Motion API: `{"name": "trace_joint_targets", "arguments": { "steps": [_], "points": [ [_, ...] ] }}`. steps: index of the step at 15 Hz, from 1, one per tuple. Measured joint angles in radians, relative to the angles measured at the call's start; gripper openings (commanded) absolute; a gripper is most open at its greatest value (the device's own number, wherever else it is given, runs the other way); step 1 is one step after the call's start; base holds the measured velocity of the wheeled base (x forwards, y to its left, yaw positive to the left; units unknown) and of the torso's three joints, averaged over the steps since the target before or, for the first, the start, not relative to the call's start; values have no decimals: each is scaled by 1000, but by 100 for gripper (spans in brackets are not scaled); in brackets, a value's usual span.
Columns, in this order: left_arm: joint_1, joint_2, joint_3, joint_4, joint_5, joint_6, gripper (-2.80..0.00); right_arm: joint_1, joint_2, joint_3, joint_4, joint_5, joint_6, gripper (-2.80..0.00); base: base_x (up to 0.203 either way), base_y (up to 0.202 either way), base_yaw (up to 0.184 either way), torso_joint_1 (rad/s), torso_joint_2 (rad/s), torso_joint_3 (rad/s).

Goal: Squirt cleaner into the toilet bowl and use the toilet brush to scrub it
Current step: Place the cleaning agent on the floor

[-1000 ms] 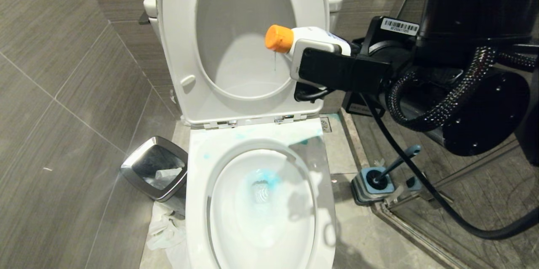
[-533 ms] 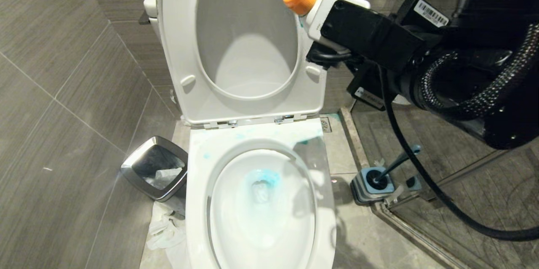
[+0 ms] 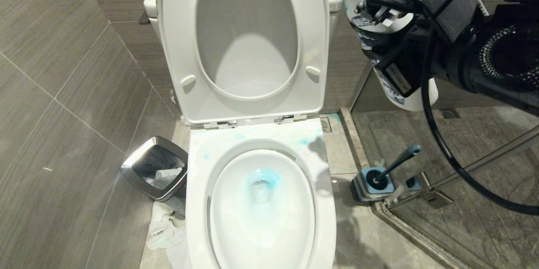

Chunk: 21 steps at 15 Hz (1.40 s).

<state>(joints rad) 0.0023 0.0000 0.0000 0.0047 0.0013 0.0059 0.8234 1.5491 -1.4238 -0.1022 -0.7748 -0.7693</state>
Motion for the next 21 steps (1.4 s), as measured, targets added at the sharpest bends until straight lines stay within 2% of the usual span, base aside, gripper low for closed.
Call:
{"name": "trace_joint_targets", "arguments": {
  "steps": [6, 9, 11, 13, 16, 19, 21],
  "points": [
    [0, 0, 0, 0, 0, 0, -280, -121, -51, -23, 133, 123, 301, -280, 0, 0, 0, 0, 0, 0],
    [0, 0, 0, 0, 0, 0, -280, -185, -93, 4, 228, 246, 457, -280, 0, 0, 0, 0, 0, 0],
    [-1, 0, 0, 0, 0, 0, -280, -252, -112, 27, 229, 348, 541, -280, 0, 0, 0, 0, 0, 0],
    [0, 0, 0, 0, 0, 1, -280, -325, -115, 40, 226, 411, 616, -280, 0, 0, 0, 0, 0, 0],
    [0, 0, 0, 0, 0, 0, -280, -431, -112, 112, 164, 480, 640, -280, 0, 0, 0, 0, 0, 0],
    [0, 0, 0, 0, 0, 0, -280, -527, -91, 228, -42, 610, 637, -280, 0, 0, 0, 0, 0, 0],
    [0, 0, 0, 0, 0, 0, -280, -562, -60, 279, -159, 655, 636, -280, 0, 0, 0, 0, 0, 0]
  ]
}}
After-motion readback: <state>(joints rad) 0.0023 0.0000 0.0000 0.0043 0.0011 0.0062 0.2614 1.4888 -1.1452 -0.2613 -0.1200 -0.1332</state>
